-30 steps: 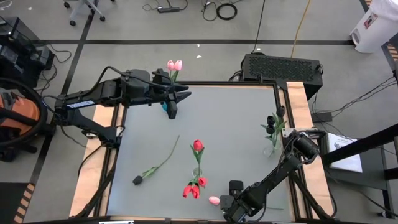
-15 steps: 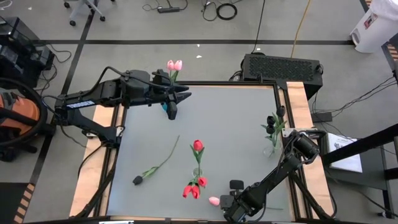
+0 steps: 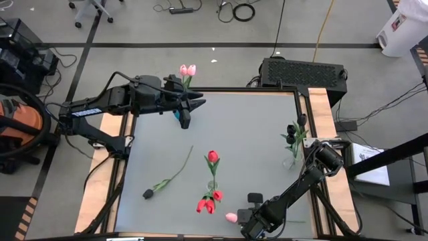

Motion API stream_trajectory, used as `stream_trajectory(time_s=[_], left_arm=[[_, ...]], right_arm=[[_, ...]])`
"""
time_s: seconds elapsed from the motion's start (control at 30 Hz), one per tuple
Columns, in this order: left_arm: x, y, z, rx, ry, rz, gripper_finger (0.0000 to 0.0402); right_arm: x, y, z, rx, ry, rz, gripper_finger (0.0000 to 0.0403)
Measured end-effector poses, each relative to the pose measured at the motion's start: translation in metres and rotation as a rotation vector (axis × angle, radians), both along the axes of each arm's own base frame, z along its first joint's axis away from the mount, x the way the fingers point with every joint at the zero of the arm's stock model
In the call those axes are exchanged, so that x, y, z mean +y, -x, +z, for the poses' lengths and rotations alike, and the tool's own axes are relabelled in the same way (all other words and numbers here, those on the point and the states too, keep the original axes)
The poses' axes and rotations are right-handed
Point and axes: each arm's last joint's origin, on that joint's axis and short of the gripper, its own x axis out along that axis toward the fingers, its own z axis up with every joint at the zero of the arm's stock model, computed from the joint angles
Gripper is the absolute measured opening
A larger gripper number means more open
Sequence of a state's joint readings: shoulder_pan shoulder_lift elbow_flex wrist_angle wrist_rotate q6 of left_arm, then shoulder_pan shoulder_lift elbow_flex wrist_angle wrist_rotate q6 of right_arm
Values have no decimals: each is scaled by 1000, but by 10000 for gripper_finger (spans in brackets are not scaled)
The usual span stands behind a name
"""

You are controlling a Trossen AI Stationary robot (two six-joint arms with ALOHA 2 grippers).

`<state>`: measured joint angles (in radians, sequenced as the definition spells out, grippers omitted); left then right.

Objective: Sort flowers into vase by color
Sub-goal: Put the pink flower into the blue vase

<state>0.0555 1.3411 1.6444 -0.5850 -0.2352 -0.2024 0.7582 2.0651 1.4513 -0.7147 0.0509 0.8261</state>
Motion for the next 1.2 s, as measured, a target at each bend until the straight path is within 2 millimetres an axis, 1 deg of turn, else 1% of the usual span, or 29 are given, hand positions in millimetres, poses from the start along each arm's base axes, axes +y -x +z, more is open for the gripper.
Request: stream_trajectory(time_s=[0.23, 0.37, 0.6, 0.8, 0.9, 1.2], left_arm=[[0, 0, 0, 0, 0, 0, 123], [0, 0, 0, 0, 0, 0, 123], [0, 0, 0, -1, -2, 0, 123], [0, 0, 0, 0, -6, -1, 123], [0, 0, 0, 1, -7, -2, 123], [1, 0, 0, 1, -8, 2, 123]], right_arm=[[-3, 2, 3, 19, 16, -4, 9], [-7, 4, 11, 17, 19, 10, 5], [-12, 7, 32, -14, 5, 40, 5], [-19, 11, 61, -74, -41, 31, 5], [-25, 14, 79, -109, -71, 26, 4], [-50, 30, 140, -247, -180, 17, 4]])
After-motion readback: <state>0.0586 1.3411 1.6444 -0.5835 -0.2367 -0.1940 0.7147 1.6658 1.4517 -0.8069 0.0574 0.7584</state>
